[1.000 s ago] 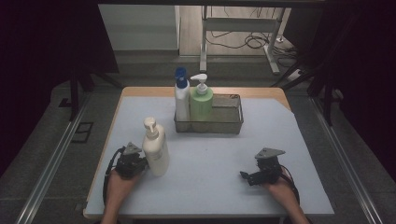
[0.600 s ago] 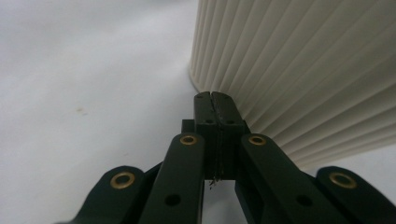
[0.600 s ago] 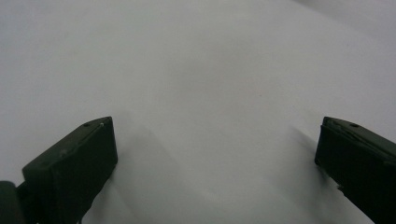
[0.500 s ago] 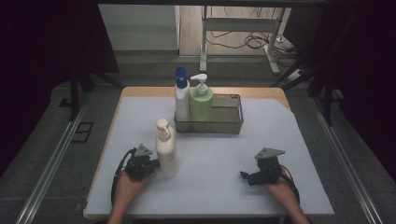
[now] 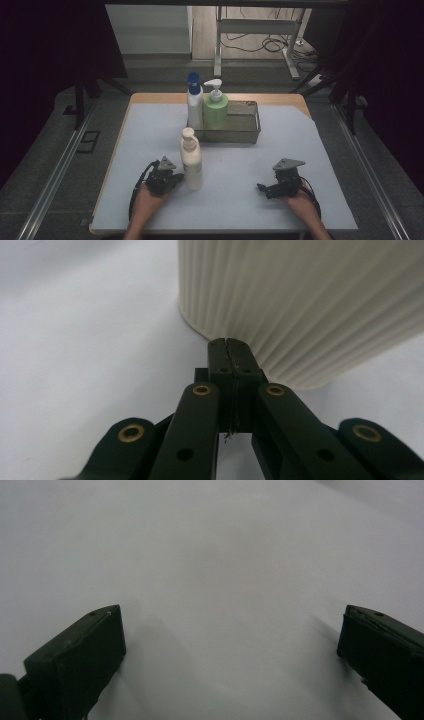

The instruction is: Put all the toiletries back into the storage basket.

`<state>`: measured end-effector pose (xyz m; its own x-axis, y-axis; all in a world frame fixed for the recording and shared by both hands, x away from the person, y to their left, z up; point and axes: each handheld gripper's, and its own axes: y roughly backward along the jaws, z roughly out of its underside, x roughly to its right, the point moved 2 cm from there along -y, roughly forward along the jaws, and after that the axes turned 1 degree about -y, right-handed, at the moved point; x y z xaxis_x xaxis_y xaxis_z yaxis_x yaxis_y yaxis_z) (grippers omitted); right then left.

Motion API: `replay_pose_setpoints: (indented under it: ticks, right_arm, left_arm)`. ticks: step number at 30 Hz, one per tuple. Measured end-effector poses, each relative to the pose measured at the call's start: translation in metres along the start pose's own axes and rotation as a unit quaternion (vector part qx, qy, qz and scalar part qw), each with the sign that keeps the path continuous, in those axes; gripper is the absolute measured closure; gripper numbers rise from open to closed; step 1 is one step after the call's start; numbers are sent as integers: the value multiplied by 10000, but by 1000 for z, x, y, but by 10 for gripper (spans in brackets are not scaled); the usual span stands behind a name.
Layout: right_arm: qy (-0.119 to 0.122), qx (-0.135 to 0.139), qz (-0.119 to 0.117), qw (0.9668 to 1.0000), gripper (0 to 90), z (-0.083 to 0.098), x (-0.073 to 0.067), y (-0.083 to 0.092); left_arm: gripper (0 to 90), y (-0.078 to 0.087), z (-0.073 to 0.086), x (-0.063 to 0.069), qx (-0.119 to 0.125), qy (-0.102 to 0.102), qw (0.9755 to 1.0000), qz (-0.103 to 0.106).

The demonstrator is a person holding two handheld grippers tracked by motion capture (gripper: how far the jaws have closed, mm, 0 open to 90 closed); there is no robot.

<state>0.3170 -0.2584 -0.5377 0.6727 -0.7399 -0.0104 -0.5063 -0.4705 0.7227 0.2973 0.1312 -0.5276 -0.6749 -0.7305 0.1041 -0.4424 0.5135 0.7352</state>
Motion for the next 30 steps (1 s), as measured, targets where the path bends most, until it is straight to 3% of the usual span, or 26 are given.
replay_pose_setpoints:
  ticks: [22,26,30]
  right_arm:
    - [2,-5,0,10000,0,0,0,0]
    - [2,-6,1,10000,0,0,0,0]
    - [0,-8,-1,10000,0,0,0,0]
  left_arm:
    - [892,-17,-14,35,-1,-327,9987,388]
    - [893,-22,-16,42,-26,-528,9982,295]
    - [867,-22,-16,44,-22,-535,9980,327]
